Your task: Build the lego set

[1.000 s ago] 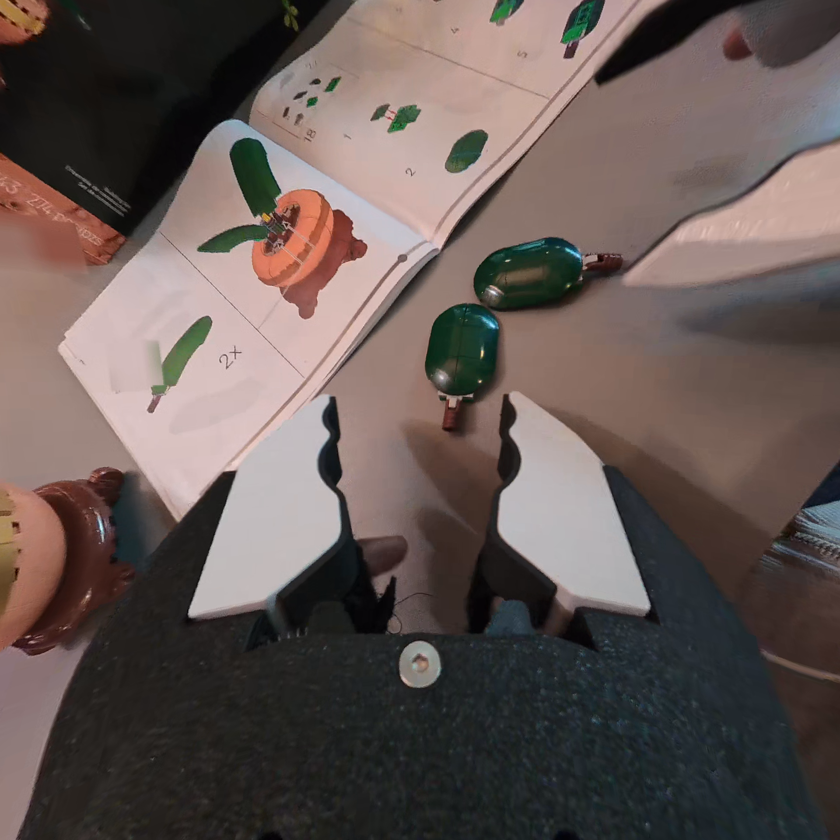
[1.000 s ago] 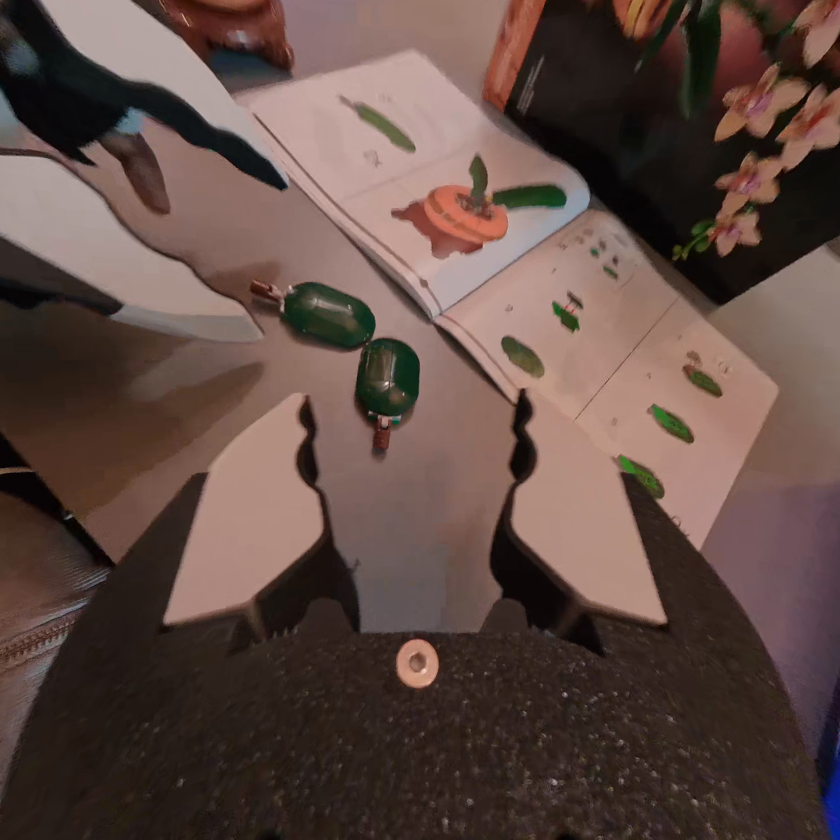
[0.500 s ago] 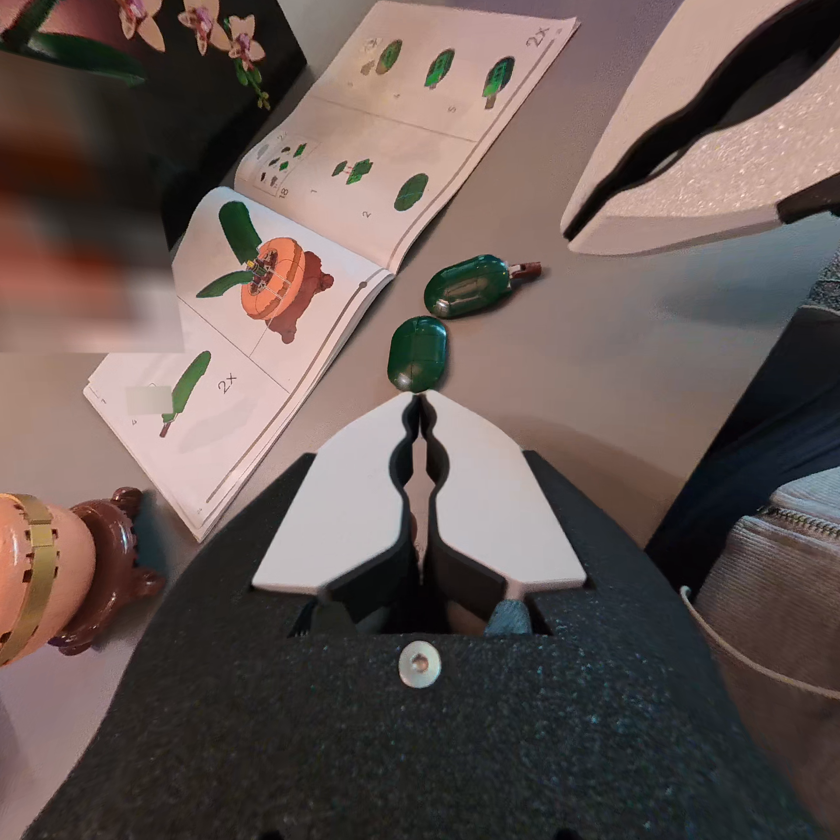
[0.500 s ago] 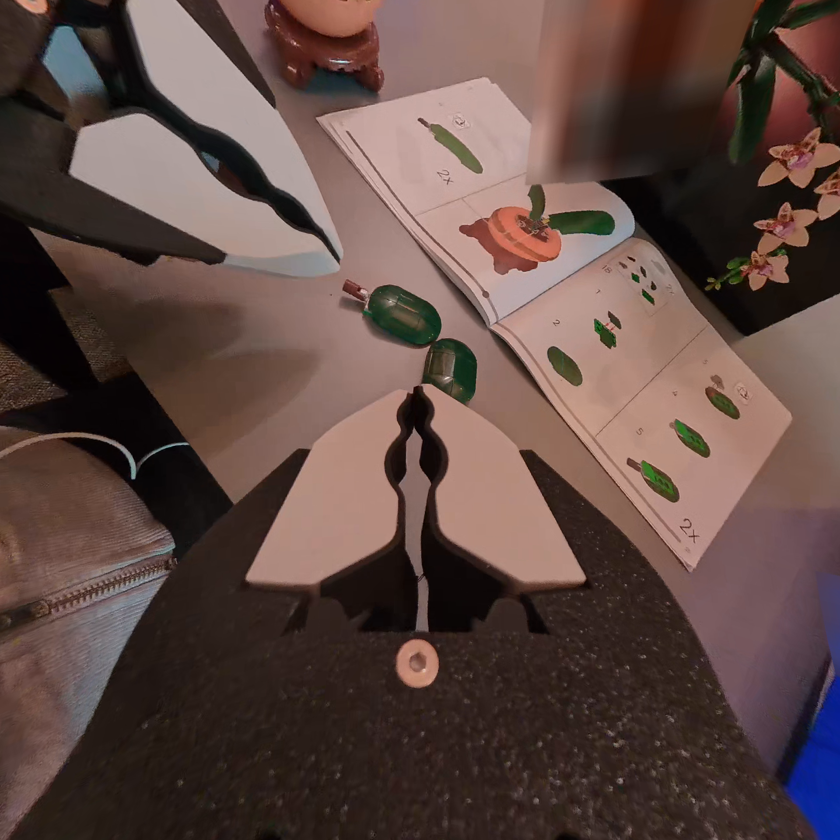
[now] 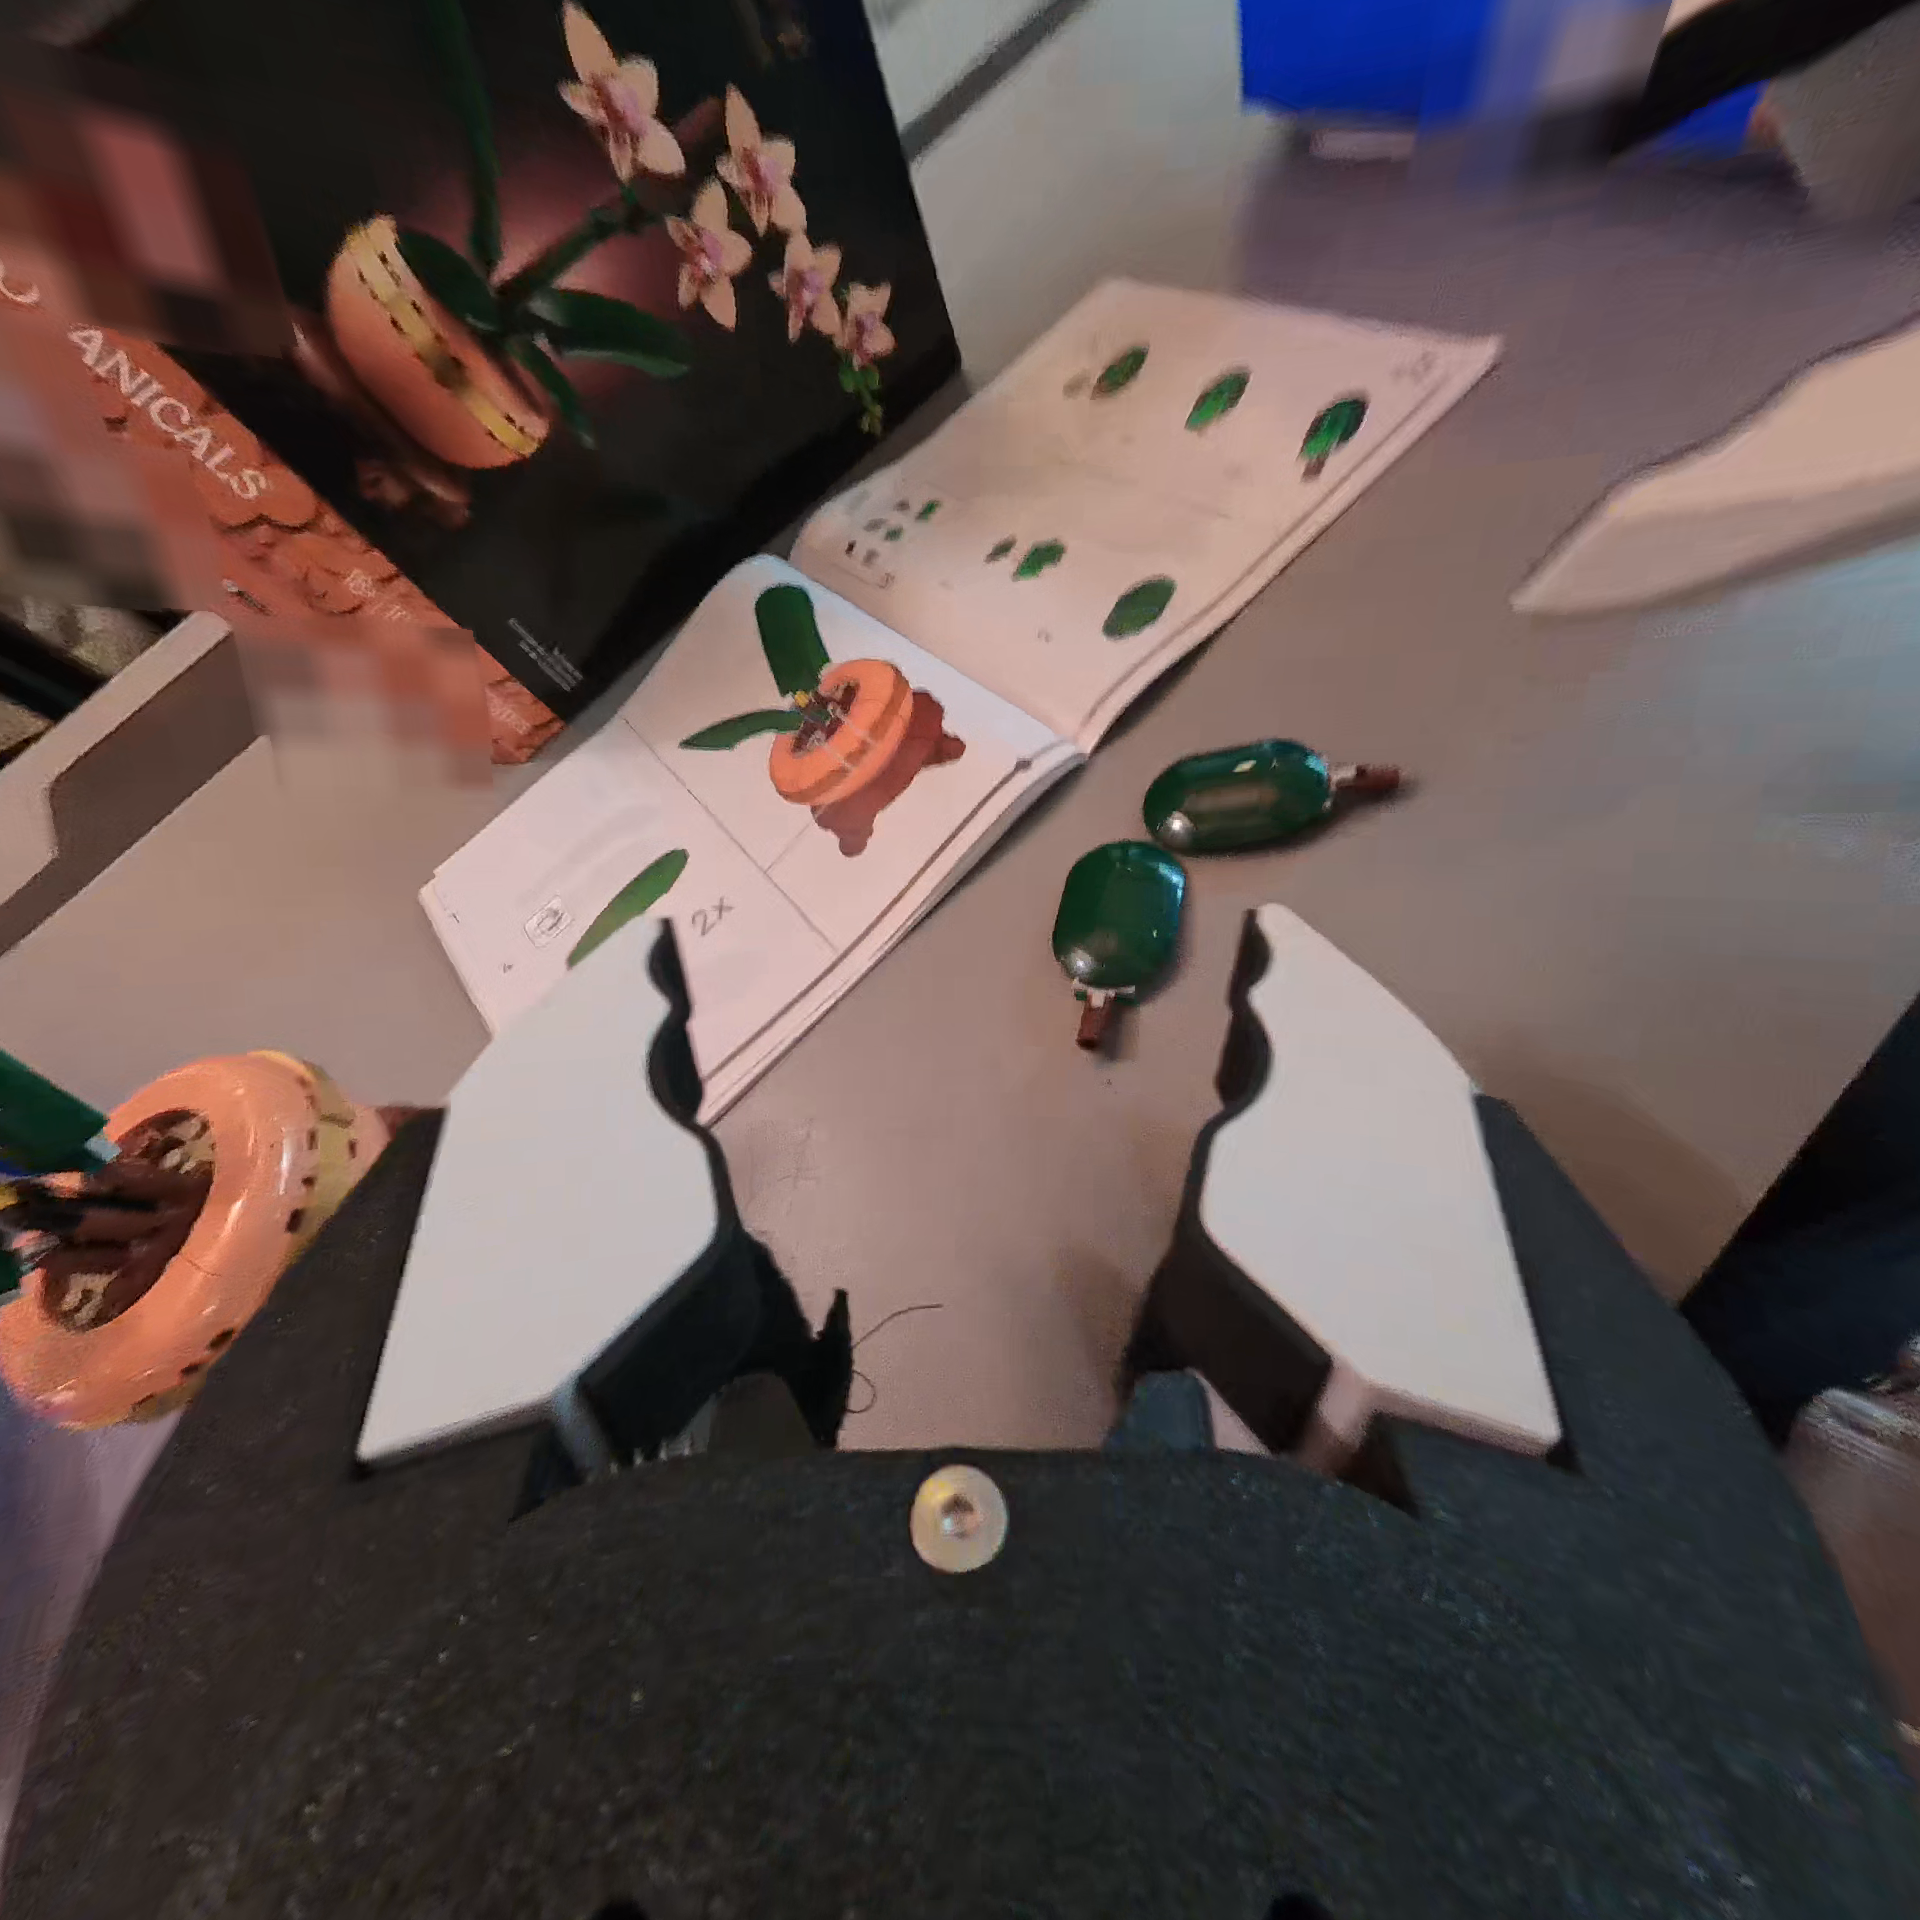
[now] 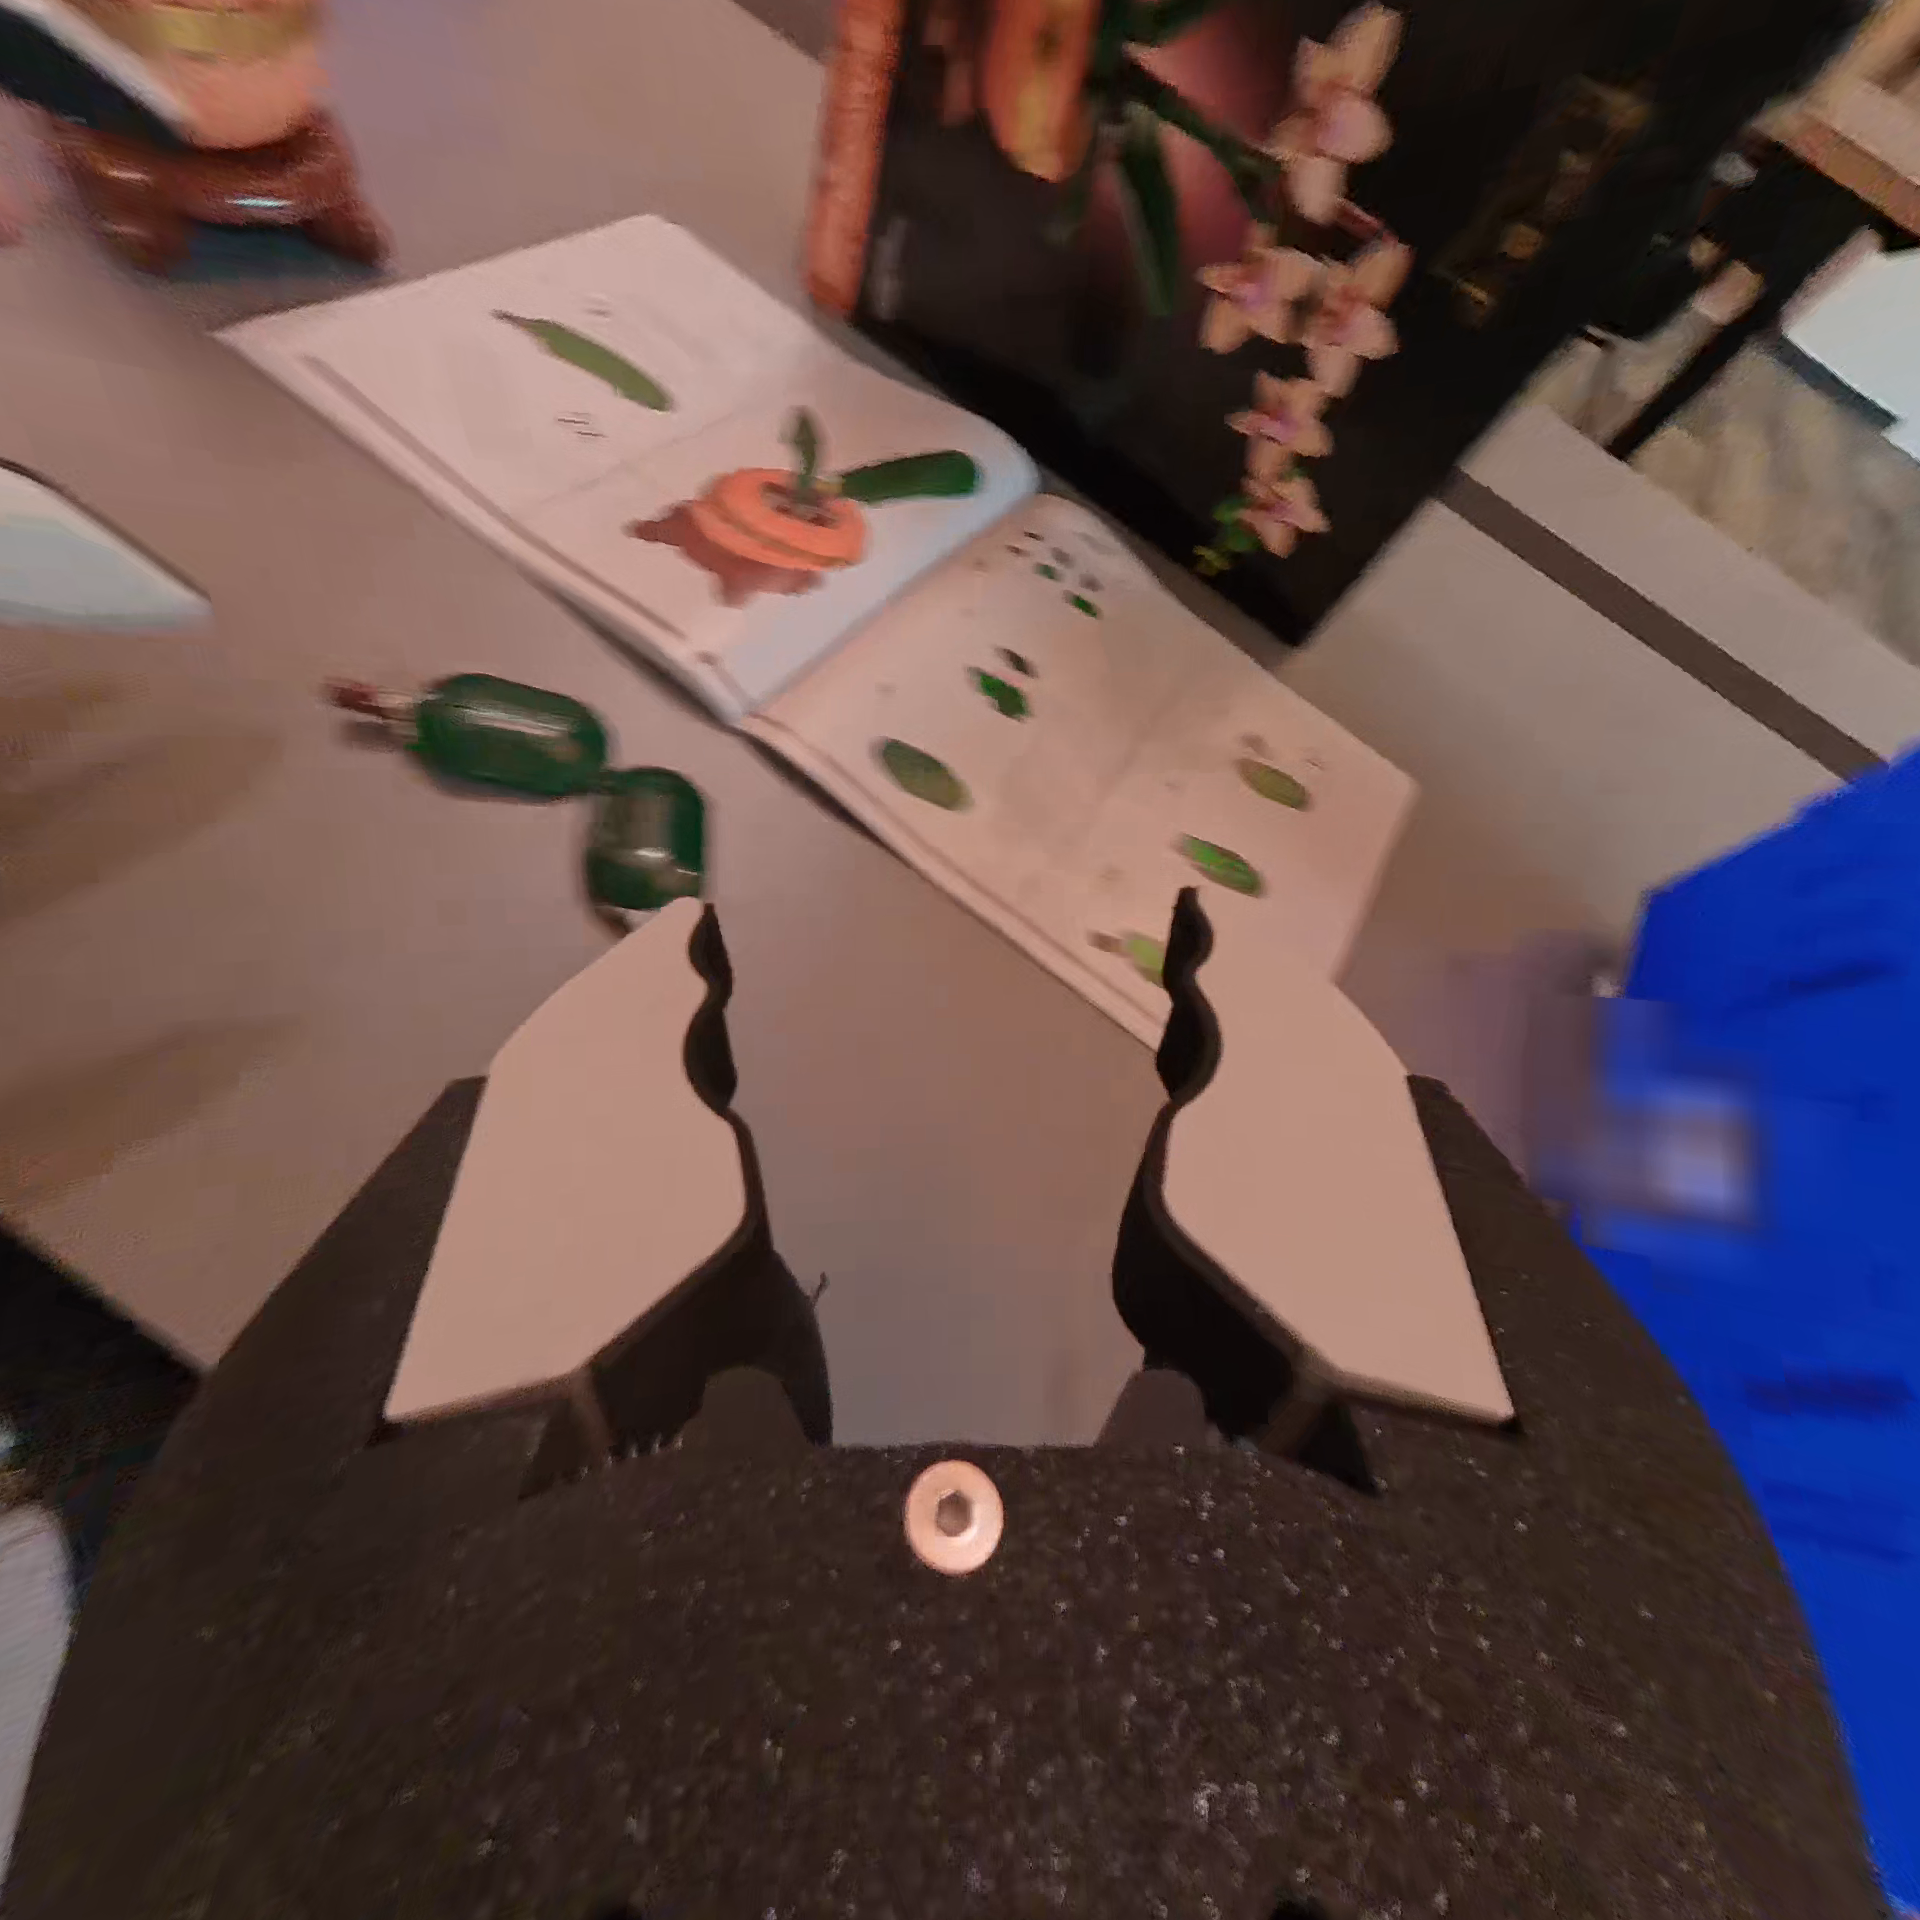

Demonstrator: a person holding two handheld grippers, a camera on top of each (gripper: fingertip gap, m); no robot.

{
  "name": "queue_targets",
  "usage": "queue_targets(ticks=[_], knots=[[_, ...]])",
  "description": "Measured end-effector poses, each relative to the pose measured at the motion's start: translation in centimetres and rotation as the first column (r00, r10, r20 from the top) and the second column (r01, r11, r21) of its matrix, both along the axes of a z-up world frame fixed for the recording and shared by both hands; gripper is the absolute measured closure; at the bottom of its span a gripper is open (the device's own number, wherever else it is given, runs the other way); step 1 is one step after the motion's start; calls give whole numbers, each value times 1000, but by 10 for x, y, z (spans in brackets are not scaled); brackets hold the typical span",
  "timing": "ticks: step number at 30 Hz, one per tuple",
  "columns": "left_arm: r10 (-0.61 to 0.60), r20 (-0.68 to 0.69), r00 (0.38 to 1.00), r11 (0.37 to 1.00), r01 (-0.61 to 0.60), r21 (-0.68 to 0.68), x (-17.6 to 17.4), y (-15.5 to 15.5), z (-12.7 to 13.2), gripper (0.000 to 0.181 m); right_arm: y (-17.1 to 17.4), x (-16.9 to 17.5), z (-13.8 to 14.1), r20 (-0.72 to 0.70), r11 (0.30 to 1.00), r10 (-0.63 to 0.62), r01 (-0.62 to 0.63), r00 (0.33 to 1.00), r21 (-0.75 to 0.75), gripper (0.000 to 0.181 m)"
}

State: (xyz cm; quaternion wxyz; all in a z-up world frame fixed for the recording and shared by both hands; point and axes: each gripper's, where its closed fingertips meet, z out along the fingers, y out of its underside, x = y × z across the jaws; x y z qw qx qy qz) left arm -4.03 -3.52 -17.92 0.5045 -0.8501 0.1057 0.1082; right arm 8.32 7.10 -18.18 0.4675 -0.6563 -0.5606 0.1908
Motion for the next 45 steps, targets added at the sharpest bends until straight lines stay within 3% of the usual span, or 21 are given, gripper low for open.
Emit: queue_targets(ticks=[2,5,7,12,16,19,21,26,32,38,45], knots=[[-25,51,998,1000,25,6,-3,4,-1,97,35,22,-10,32,996,-80,81,996,-36,108],[-73,-1,997,996,72,-57,-6,28,-7,102,66,38,-36,80,979,-141,151,987,-138,113],[-149,-38,988,986,146,-78,2,55,-8,115,75,36,-47,83,966,-167,180,982,-185,116],[-346,-25,938,911,330,-245,30,120,-30,122,86,26,-64,109,947,-215,235,970,-218,117],[-438,1,899,845,412,-340,44,150,-52,141,93,27,-69,127,932,-240,265,962,-245,114],[-425,32,904,823,401,-403,36,153,-74,172,93,29,-73,123,922,-241,266,963,-282,113],[-424,54,904,826,410,-386,37,154,-77,181,92,29,-73,114,919,-234,258,966,-298,116],[-434,8,901,835,405,-373,37,154,-76,181,87,25,-71,101,917,-209,231,973,-324,129],[-425,46,904,839,413,-354,37,154,-77,181,84,31,-75,127,912,-221,251,967,-326,128],[-434,-5,901,842,404,-357,38,154,-76,181,84,31,-75,120,914,-218,246,969,-323,127],[-436,7,900,842,410,-352,38,154,-77,181,84,27,-74,117,918,-196,224,974,-328,142]])
